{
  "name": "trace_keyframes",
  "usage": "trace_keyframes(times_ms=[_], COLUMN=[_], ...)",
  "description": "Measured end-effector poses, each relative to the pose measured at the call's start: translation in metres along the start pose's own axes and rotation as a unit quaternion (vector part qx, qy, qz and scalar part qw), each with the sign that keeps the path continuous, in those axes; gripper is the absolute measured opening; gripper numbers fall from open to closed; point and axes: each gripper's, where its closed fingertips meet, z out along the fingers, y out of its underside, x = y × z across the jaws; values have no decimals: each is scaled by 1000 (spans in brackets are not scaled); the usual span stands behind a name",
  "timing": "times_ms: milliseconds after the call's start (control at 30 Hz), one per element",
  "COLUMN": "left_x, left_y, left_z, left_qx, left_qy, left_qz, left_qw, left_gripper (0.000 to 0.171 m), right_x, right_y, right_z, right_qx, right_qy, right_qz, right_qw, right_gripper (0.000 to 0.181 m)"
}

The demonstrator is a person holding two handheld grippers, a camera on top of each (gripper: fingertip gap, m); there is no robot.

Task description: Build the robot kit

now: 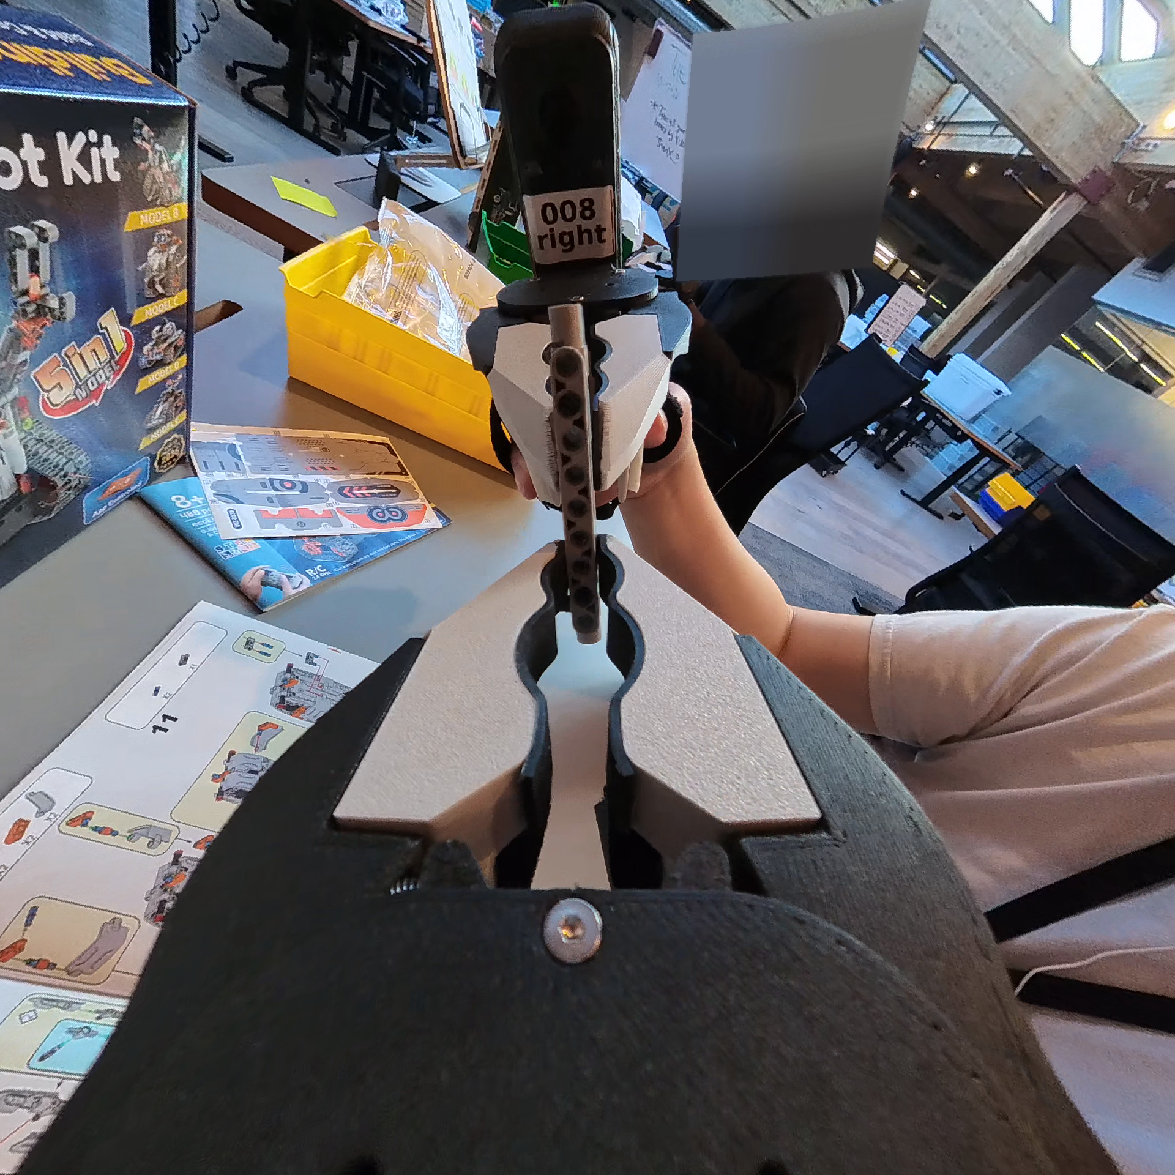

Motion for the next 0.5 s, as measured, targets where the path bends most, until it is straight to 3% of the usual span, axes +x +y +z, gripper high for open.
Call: trace_keyframes(times_ms=[400, 467, 500], left_x=[6, 19, 34], left_y=[12, 3, -2], left_z=[3, -2, -10], left_qx=[-36, -12, 6], left_qy=[25, 75, 131], left_qz=[-1, 8, 3], left_qw=[999, 997, 991], left_gripper=[5, 5, 5], right_x=[-4, -22, -31], right_y=[5, -6, -16], right_z=[2, 4, 4], right_qx=[-24, 5, 28], right_qy=[15, -9, -4], right_qz=[-18, -64, -101], right_qw=[999, 998, 994], right_gripper=[6, 10, 24])
